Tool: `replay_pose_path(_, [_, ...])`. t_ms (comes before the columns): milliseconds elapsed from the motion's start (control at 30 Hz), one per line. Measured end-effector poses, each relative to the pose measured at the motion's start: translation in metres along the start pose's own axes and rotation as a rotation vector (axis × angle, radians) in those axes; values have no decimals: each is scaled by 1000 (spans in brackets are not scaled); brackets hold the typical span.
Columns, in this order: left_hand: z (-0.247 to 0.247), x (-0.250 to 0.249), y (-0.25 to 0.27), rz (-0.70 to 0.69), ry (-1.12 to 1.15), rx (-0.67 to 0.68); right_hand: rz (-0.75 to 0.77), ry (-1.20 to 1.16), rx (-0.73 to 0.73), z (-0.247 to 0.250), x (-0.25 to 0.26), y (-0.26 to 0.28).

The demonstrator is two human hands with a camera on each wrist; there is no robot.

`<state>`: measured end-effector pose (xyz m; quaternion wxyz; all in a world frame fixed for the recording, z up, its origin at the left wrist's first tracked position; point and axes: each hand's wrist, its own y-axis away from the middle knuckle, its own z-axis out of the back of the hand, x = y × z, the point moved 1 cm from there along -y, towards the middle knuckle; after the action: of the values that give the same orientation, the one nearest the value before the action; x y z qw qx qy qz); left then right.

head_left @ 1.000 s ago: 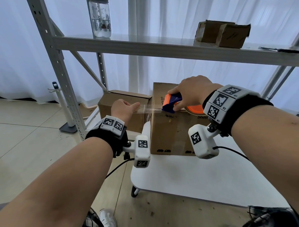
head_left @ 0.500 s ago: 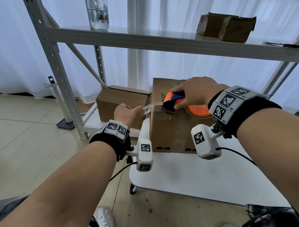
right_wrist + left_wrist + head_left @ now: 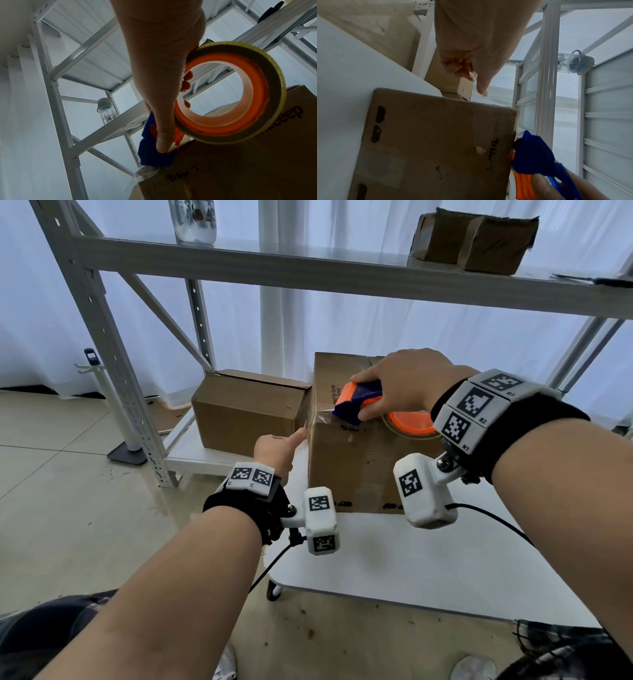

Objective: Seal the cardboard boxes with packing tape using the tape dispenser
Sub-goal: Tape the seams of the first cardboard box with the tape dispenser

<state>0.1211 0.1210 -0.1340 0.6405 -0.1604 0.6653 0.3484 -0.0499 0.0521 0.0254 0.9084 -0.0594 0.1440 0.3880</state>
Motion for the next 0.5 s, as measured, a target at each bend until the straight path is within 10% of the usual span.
replay_pose_path(500, [-12, 7, 3, 335, 224, 224, -3, -12, -2, 0, 1, 1])
